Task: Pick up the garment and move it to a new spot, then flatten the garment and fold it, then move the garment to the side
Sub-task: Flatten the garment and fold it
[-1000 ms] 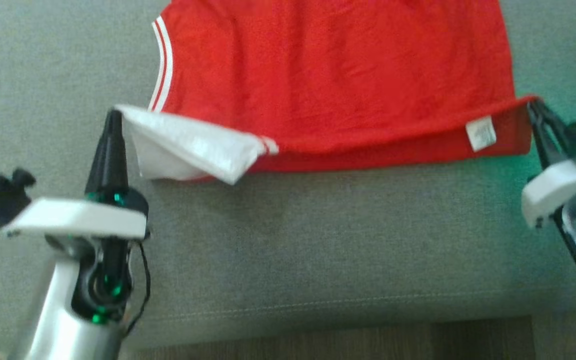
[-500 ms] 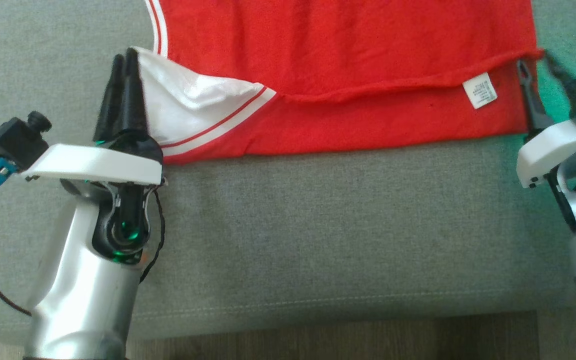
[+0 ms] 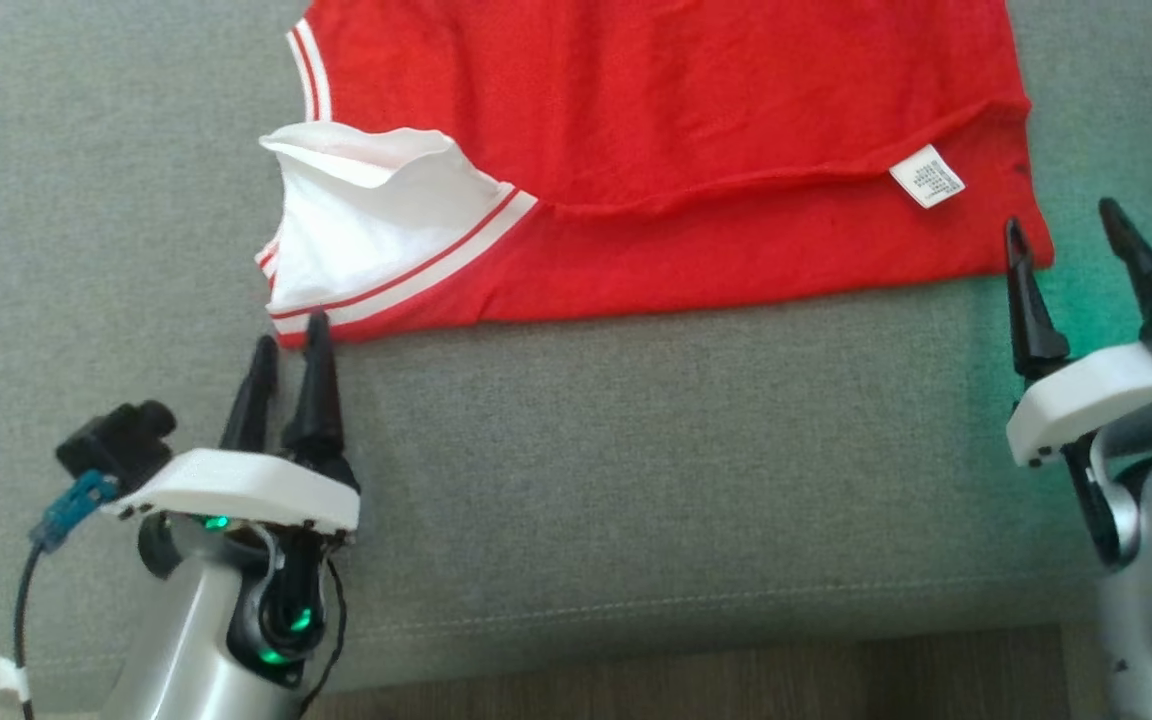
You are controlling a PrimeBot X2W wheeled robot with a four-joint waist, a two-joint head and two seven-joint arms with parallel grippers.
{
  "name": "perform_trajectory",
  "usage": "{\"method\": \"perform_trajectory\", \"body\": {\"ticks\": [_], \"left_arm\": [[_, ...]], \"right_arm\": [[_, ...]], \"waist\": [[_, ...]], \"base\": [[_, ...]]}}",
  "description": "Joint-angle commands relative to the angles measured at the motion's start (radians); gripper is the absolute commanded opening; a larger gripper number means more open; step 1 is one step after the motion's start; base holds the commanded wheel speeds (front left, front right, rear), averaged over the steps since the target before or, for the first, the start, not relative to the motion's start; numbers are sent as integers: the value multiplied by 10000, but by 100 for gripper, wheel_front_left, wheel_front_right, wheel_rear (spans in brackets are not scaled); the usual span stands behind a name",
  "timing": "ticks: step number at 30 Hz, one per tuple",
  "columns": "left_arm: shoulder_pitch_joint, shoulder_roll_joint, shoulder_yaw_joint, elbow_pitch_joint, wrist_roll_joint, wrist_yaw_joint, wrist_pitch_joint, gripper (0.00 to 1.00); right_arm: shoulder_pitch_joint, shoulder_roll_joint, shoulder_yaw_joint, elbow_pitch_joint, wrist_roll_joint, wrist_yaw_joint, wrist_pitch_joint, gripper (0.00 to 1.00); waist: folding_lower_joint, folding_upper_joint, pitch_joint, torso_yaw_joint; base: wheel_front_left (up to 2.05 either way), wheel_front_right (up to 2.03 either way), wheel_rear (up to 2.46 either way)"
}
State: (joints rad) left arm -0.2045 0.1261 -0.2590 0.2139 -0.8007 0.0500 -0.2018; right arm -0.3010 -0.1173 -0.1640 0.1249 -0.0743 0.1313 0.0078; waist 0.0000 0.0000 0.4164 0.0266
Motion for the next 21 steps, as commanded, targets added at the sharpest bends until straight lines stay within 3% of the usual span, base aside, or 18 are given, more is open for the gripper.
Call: {"method": "perform_trajectory", "body": {"ticks": [1, 9, 15, 16, 17, 18, 21], "left_arm": [[-261, 102, 210, -237, 28, 117, 84, 100], [-701, 177, -39, 630, 289, 797, 823, 100], [-963, 131, -170, 1095, 312, 642, 779, 100], [-999, 112, -202, 1179, 305, 554, 730, 92], [-1035, 95, -246, 1259, 308, 473, 694, 38], [-1065, 72, -283, 1320, 296, 377, 652, 0], [-1131, 20, -333, 1515, 288, 163, 426, 0]], "right_arm": [[88, 113, 78, -338, 145, -6, 23, 100], [-249, 513, -90, 247, 324, -6, 301, 100], [-793, 601, -119, 1149, 629, -6, 532, 100], [-884, 611, -245, 1303, 655, -6, 576, 100], [-965, 621, -376, 1458, 663, -6, 628, 100], [-1042, 630, -494, 1601, 656, -6, 672, 100], [-1216, 652, -748, 2095, 767, -6, 950, 100]], "waist": [[0, 0, -70, 62], [0, 0, -95, 90], [0, 0, -77, 121], [0, 0, -95, 140], [0, 0, -123, 166], [0, 0, -148, 189], [0, 0, -234, 261]], "base": [[0, 0, 0], [0, 0, 0], [0, 0, 0], [0, 0, 0], [0, 0, 0], [0, 0, 0], [0, 0, 0]]}}
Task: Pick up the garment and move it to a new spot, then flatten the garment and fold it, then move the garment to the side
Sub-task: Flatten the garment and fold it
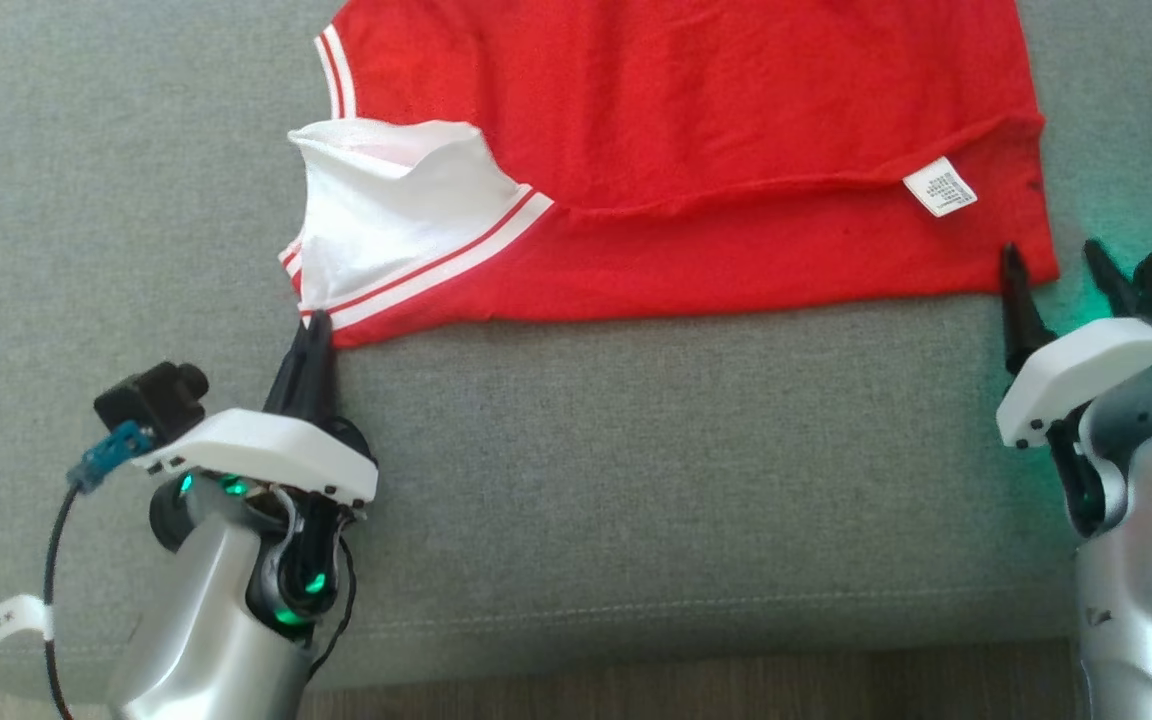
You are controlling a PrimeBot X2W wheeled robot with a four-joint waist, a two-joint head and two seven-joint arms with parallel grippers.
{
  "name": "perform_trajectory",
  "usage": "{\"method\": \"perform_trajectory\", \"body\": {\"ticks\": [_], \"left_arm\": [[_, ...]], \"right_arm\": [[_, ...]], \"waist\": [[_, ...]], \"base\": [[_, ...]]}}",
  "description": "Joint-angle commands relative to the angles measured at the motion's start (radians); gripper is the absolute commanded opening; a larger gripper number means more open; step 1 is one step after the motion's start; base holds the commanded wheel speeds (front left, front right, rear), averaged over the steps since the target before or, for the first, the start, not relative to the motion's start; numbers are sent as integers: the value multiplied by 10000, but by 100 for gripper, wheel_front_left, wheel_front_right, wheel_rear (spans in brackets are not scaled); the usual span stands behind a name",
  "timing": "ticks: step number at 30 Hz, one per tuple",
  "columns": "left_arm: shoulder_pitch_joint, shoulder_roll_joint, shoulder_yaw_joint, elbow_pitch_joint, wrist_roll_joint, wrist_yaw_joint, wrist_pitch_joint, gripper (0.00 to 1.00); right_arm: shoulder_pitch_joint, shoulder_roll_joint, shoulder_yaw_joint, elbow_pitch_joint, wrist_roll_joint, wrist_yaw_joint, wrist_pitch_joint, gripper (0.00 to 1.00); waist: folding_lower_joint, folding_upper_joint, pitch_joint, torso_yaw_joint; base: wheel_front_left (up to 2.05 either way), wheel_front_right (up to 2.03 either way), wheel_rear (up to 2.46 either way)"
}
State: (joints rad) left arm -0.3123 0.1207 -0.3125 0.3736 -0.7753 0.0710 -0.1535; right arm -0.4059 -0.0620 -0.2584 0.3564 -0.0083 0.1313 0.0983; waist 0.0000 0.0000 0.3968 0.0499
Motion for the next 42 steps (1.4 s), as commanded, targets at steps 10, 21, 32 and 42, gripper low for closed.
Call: {"method": "perform_trajectory", "body": {"ticks": [10, 21, 32, 42], "left_arm": [[-61, 118, 315, 262, 20, -446, -621, 0], [1383, 494, 550, -594, -115, -226, -690, 0], [3842, 810, 143, -3349, -194, 895, 566, 0], [4825, 936, -39, -4286, -229, 1520, 1122, 0]], "right_arm": [[81, 115, 259, -28, 324, -6, 572, 0], [1554, -497, 415, -1544, 1631, -6, 1338, 0], [2922, -1193, 116, -2561, 1884, -6, 1858, 0], [4063, -834, 110, -3571, 1714, -6, 2157, 39]], "waist": [[0, 0, -413, 70], [0, 0, -856, -280], [0, 0, -839, -209], [0, 0, -1054, -205]], "base": [[0, 0, 0], [0, 0, 0], [0, 0, 0], [0, 0, 0]]}}
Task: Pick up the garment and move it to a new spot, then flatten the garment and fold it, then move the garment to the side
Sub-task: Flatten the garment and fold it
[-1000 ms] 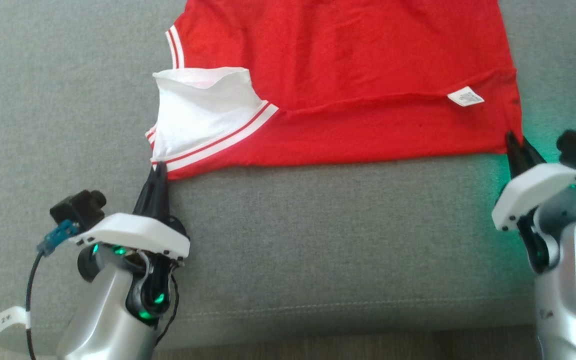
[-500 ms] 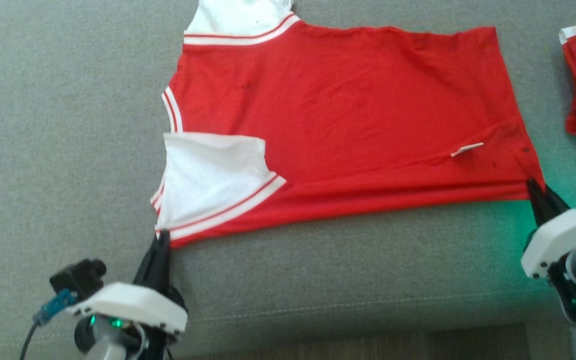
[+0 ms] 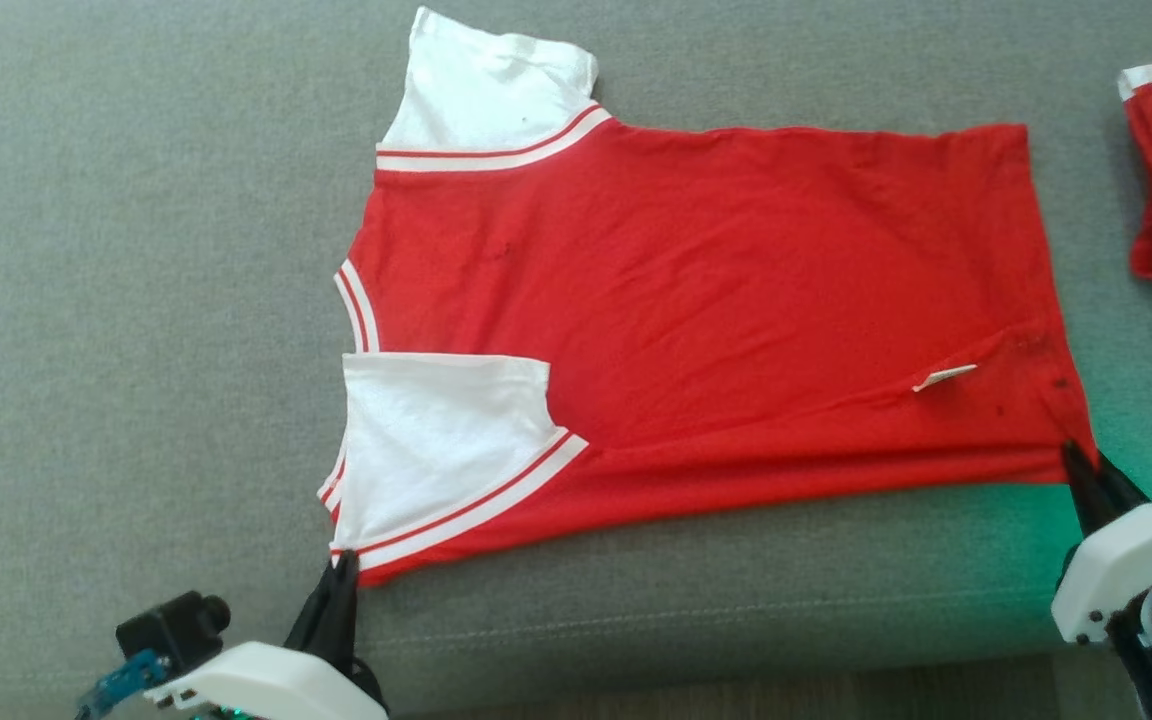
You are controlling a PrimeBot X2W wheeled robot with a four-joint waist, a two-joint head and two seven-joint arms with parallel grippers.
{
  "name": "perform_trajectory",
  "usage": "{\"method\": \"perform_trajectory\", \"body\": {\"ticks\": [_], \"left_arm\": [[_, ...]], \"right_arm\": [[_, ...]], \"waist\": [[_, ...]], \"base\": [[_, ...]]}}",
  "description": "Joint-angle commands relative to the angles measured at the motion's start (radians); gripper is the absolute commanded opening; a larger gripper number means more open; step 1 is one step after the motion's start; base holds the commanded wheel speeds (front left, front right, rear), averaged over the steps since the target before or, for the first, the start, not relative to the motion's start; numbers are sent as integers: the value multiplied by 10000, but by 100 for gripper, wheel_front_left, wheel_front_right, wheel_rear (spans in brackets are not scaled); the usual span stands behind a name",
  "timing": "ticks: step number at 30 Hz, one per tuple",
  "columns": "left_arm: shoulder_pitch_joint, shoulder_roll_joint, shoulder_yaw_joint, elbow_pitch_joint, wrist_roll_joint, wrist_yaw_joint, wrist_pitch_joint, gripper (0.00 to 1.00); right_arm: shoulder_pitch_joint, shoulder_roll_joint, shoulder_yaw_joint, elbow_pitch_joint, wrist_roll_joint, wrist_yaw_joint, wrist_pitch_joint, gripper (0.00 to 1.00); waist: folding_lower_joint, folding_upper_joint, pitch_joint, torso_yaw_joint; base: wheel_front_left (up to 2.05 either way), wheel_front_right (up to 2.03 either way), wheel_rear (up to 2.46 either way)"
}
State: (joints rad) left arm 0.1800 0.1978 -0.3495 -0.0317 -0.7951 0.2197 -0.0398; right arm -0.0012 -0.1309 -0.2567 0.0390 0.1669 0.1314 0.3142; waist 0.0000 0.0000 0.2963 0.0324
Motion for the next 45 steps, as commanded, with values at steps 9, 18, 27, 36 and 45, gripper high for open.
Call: {"method": "perform_trajectory", "body": {"ticks": [9, 18, 27, 36, 45], "left_arm": [[-679, 712, 841, -807, 318, 311, -139, 100], [-4067, 1766, 1027, -1535, 1048, 104, 843, 100], [-9755, 2671, 591, 1596, 644, -909, 4417, 100], [-12367, 3416, 116, 4137, 470, -2214, 6237, 100], [-13517, 3837, -628, 5442, 1491, -2715, 6173, 100]], "right_arm": [[-65, 240, 277, -1684, -456, -7, -693, 100], [-634, 212, 1495, -2407, -564, -7, -1498, 100], [-1703, 130, 2834, -2011, -860, -7, -3102, 100], [-2269, 173, 3032, -1570, -862, -7, -3740, 100], [-2596, 282, 3199, -1449, -883, -7, -3939, 100]], "waist": [[0, 0, -245, -363], [0, 0, 312, -617], [0, 0, 1942, -1366], [0, 0, 3160, -2016], [0, 0, 3719, -2304]], "base": [[0, 0, 0], [0, 0, 0], [0, 0, 0], [0, 0, 0], [0, 0, 0]]}}
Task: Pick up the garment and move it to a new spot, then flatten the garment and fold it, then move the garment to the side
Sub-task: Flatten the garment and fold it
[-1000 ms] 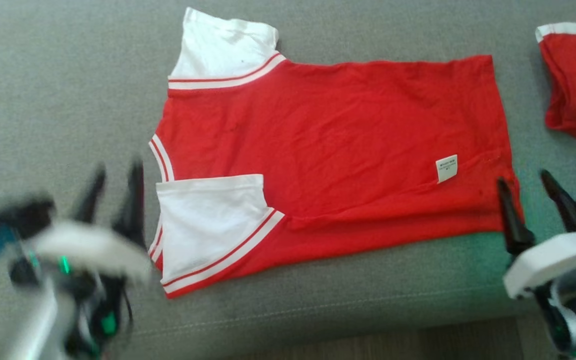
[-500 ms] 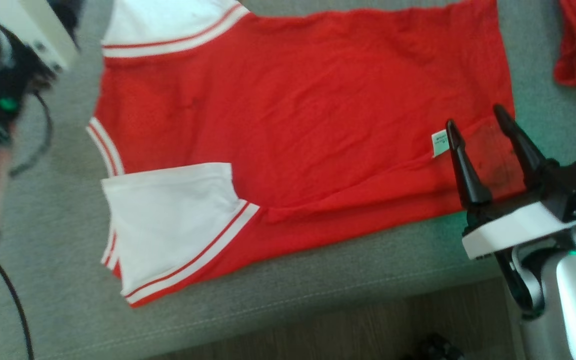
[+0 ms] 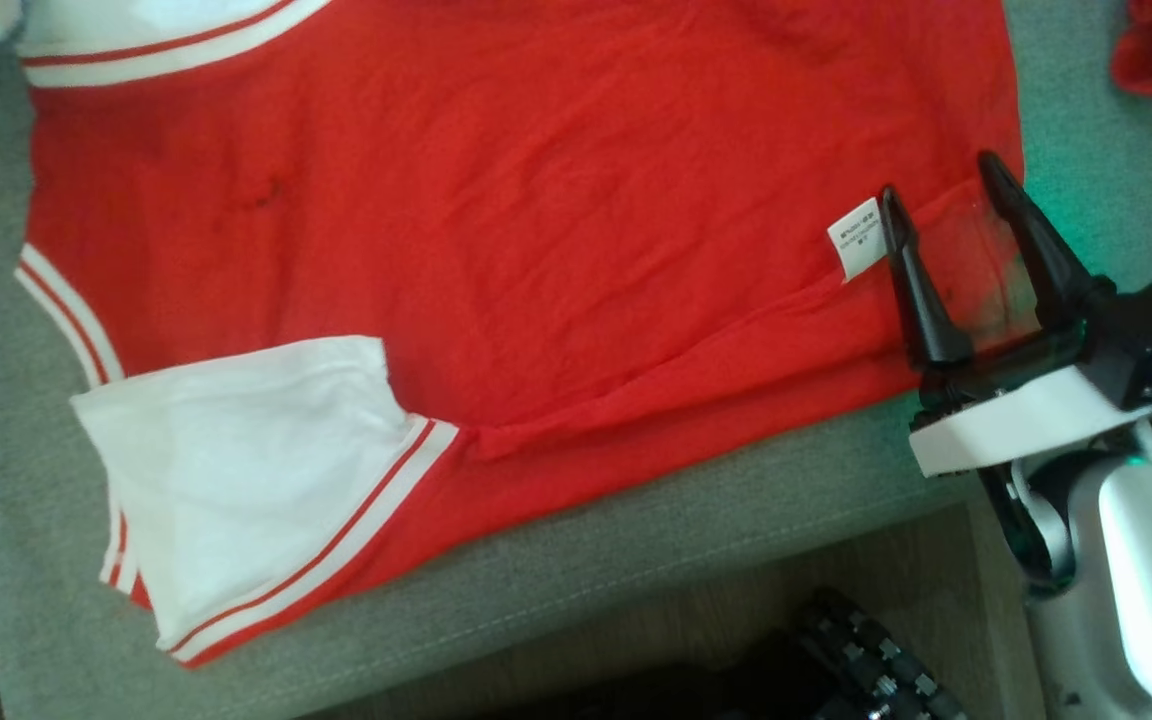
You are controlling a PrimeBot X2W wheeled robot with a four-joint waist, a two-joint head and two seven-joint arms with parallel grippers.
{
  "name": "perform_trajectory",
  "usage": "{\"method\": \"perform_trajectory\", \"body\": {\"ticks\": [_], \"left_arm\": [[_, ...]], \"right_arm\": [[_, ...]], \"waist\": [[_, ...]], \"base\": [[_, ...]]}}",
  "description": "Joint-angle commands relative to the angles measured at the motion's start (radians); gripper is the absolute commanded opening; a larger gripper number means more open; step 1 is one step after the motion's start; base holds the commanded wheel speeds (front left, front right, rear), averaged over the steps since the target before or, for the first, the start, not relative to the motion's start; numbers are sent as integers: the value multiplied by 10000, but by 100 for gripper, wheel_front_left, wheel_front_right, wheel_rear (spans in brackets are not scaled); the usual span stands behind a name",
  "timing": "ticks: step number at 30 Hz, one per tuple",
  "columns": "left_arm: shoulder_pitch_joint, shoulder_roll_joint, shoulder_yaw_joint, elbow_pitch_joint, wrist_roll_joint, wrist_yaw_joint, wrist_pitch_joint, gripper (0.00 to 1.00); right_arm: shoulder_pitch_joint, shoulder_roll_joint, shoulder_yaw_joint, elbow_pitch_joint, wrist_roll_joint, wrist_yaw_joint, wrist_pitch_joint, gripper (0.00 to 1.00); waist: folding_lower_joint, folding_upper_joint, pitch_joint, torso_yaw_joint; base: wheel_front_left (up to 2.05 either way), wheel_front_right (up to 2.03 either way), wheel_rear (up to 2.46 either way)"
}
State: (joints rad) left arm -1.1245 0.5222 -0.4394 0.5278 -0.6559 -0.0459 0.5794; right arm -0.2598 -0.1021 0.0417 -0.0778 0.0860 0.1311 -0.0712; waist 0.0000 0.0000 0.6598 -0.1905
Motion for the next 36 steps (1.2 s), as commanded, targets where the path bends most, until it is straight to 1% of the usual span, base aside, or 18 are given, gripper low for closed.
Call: {"method": "perform_trajectory", "body": {"ticks": [1, 8, 10, 15, 18, 19, 20, 21, 22, 23, 25, 28, 33, 36], "left_arm": [[-559, 600, 224, -52, 164, -94, -73, 100], [-863, 578, 5, 419, 225, -344, -133, 100], [-937, 545, -135, 540, 165, -478, -32, 100], [-965, 485, -243, 596, 46, -572, 48, 100], [-946, 471, -400, 607, -48, -646, 271, 100], [-945, 488, -463, 594, -62, -671, 332, 84], [-943, 508, -531, 573, -81, -697, 385, 56], [-937, 534, -607, 538, -86, -722, 411, 38], [-926, 565, -685, 492, -87, -744, 409, 27], [-905, 596, -766, 444, -90, -765, 382, 0], [-842, 679, -954, 377, -78, -797, 312, 0], [-790, 753, -1101, 335, -36, -820, -159, 0], [-762, 717, -1286, 334, 81, -837, -1332, 0], [-804, 602, -1494, 325, 70, -842, -1764, 0]], "right_arm": [[-42, -3, 224, -258, -72, -4, -94, 100], [-164, 17, 236, -124, -39, -4, -157, 100], [-192, 39, 169, -67, -23, -4, -189, 100], [-188, 51, 125, -31, -31, -4, -213, 100], [-188, 66, 116, -44, -19, -4, -227, 100], [-194, 71, 116, -55, -17, -4, -224, 100], [-203, 75, 119, -67, -11, -4, -217, 100], [-219, 69, 126, -82, -7, -4, -217, 100], [-247, 59, 138, -90, -4, -4, -214, 100], [-292, 48, 158, -90, -11, -4, -203, 100], [-451, 34, 223, -39, -31, -4, -138, 100], [-865, 132, 196, 116, 168, -4, 129, 100], [-2111, 249, 100, 831, 761, -4, 1499, 100], [-3083, 178, -122, 1411, 761, -4, 2421, 100]], "waist": [[0, 0, 107, -92], [0, 0, 179, -186], [0, 0, 173, -204], [0, 0, 158, -219], [0, 0, 160, -230], [0, 0, 161, -234], [0, 0, 162, -241], [0, 0, 162, -247], [0, 0, 156, -257], [0, 0, 144, -271], [0, 0, 70, -303], [0, 0, -109, -289], [0, 0, -488, -190], [0, 0, -585, 23]], "base": [[0, 0, 0], [0, 0, 0], [0, 0, 0], [0, 0, 0], [0, 0, 0], [0, 0, 0], [0, 0, 0], [0, 0, 0], [0, 0, 0], [0, 0, 0], [0, 0, 0], [0, 0, 0], [0, 0, 0], [0, 0, 0]]}}
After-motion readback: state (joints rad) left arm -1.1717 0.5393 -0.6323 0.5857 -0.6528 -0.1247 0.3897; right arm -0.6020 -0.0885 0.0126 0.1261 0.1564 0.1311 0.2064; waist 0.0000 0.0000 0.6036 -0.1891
